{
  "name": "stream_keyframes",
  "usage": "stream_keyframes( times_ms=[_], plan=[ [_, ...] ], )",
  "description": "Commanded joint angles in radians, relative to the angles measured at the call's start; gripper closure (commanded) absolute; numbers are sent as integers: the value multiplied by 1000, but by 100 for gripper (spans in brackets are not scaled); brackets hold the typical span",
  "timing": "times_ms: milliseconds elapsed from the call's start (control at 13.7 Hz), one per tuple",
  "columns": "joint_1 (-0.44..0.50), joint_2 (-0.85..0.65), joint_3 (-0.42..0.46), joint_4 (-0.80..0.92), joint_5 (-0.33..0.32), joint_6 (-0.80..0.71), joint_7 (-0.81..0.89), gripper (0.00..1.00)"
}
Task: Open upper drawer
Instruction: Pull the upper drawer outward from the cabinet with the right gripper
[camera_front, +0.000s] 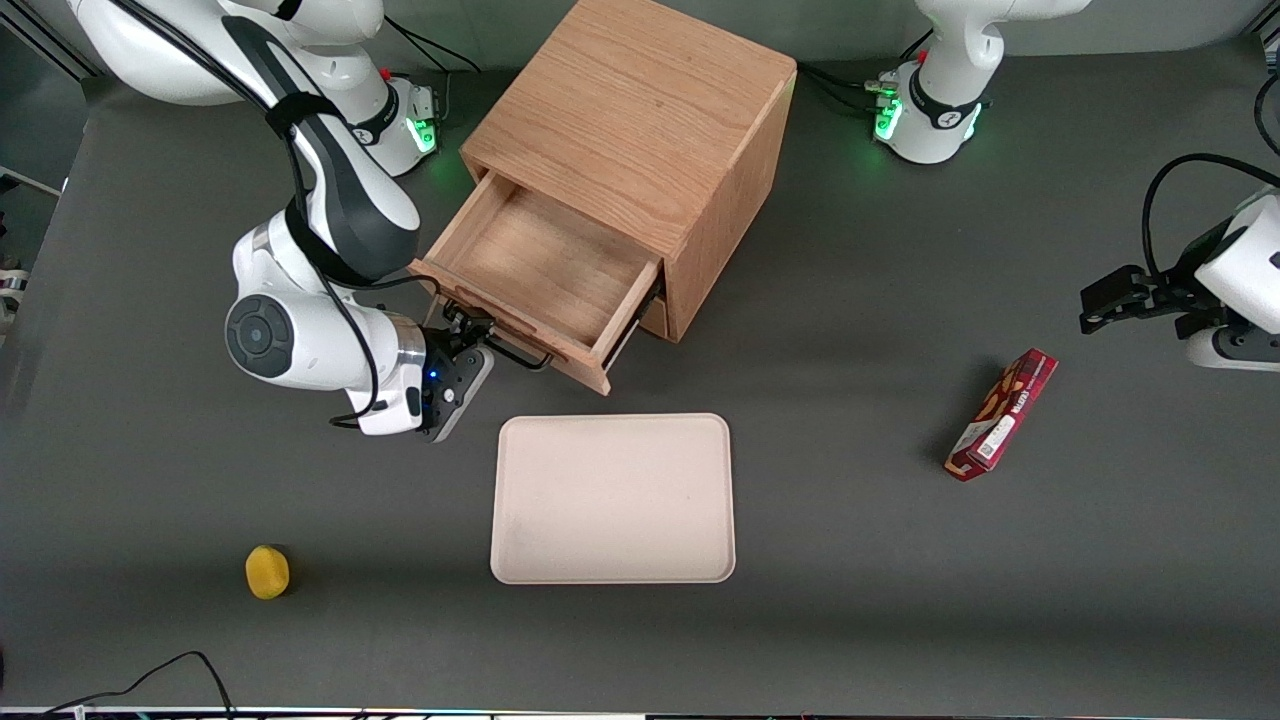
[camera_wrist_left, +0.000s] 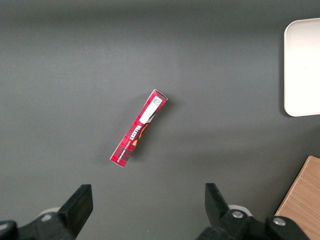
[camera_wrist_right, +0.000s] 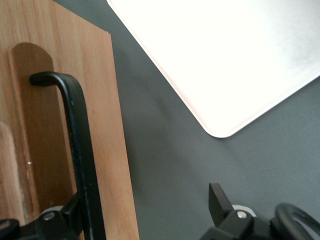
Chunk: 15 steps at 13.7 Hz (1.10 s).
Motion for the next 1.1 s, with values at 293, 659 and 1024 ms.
stream_keyframes(
  times_ms=[293,659,1024],
  plan=[
    [4,102,-29,184,-58,-106,-44,0],
    [10,115,-69,222,-93,-123,-127,0],
    [12,157,-71,365,-120,-235,-124,0]
  ],
)
